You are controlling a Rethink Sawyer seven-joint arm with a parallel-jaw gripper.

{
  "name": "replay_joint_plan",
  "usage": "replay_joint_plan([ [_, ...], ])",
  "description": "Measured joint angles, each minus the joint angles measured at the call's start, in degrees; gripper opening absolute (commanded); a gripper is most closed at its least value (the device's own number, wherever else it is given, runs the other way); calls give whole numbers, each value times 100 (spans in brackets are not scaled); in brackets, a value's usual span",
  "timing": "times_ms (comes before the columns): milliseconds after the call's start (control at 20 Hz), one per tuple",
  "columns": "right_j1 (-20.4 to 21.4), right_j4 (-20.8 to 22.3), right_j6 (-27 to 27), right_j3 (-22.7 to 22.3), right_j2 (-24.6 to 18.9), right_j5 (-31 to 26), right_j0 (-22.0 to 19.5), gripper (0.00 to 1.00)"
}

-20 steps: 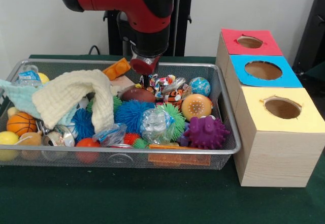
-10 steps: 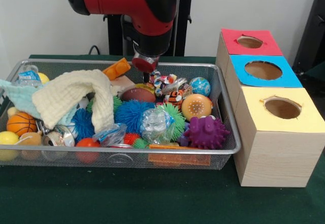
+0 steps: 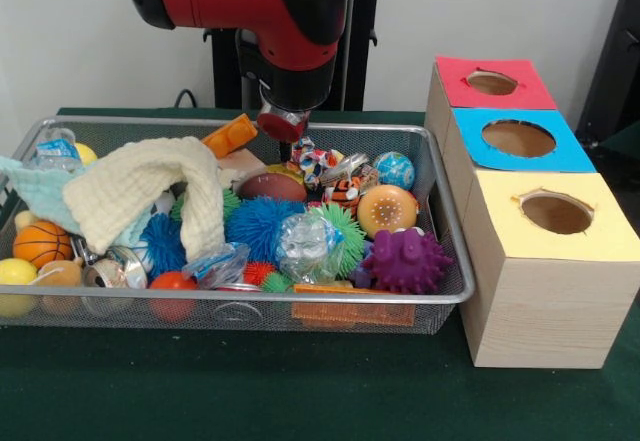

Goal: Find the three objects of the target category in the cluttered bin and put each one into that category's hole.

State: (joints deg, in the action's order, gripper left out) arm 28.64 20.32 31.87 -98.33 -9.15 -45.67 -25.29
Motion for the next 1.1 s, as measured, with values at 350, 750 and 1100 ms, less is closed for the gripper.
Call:
replay_joint_plan([
  [350,5,-1,0,-1,1,-5,0,100],
  [750,5,-75,0,-1,-1,-5,-4,100],
  [1100,12,-575,0,-50,-119,-4,-180,100],
])
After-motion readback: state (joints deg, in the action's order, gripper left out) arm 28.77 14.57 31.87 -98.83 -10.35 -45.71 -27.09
